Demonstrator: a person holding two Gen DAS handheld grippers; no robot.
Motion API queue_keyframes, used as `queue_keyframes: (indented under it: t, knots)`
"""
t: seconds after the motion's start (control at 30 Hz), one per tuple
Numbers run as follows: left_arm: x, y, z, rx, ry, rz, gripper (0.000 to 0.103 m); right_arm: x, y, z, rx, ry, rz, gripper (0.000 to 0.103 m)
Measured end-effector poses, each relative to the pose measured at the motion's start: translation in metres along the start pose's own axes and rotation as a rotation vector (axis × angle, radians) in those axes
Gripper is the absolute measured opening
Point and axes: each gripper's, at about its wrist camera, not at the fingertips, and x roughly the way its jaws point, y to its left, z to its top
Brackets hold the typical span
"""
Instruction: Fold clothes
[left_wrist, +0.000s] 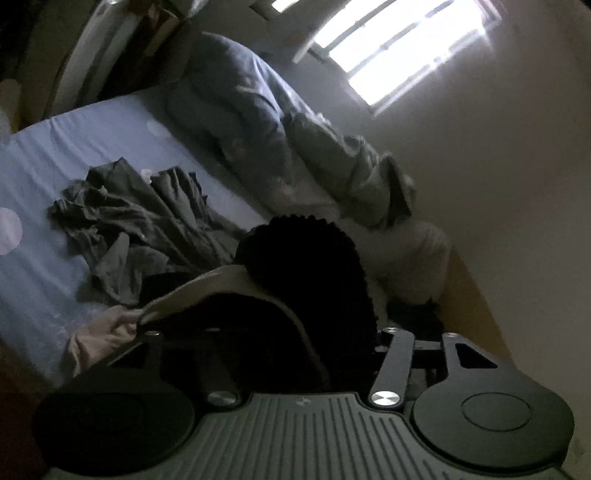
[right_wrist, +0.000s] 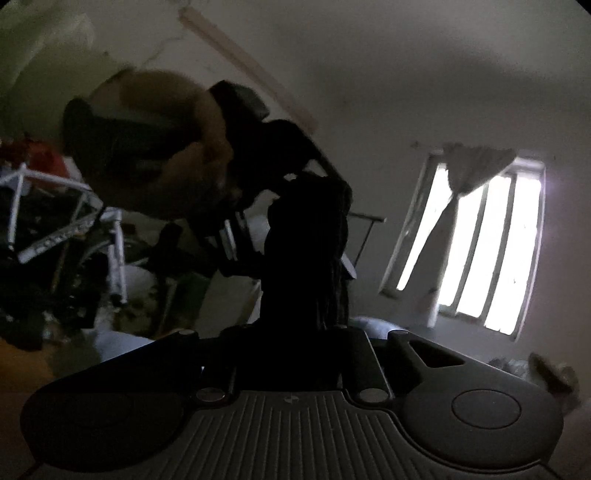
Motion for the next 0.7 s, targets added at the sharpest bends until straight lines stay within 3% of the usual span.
queue_keyframes:
  t: [0.03, 0.17, 0.23, 0.33, 0.5, 0.7]
  knots:
    - [0.000, -0.001, -0.001, 0.013, 0.005, 0.017, 0.080, -0.003, -0.003, 0.001, -0.013, -0.005, 0.008, 0.017]
    - [-0.001, -0.001, -0.001, 0.007, -0.008, 0.034, 0.089, -0.003, -0.006, 0.003, -0.056, -0.027, 0.024, 0.016]
    - [0.001, -0.003, 0.000, 0.024, 0.002, 0.023, 0.061, -0.003, -0.005, 0.003, -0.071, -0.033, 0.037, 0.016]
    - [0.006, -0.011, -0.002, 0.064, 0.015, 0.021, 0.044, -0.011, -0.002, 0.005, -0.061, -0.032, 0.046, 0.016]
    - [0.029, -0.024, -0.006, 0.031, -0.012, -0.049, 0.042, -0.024, -0.022, 0.003, 0.037, -0.018, 0.019, 0.017]
    - [0.101, -0.059, -0.007, -0.030, -0.012, -0.097, 0.041, -0.031, -0.091, -0.015, 0.217, 0.032, -0.055, 0.017]
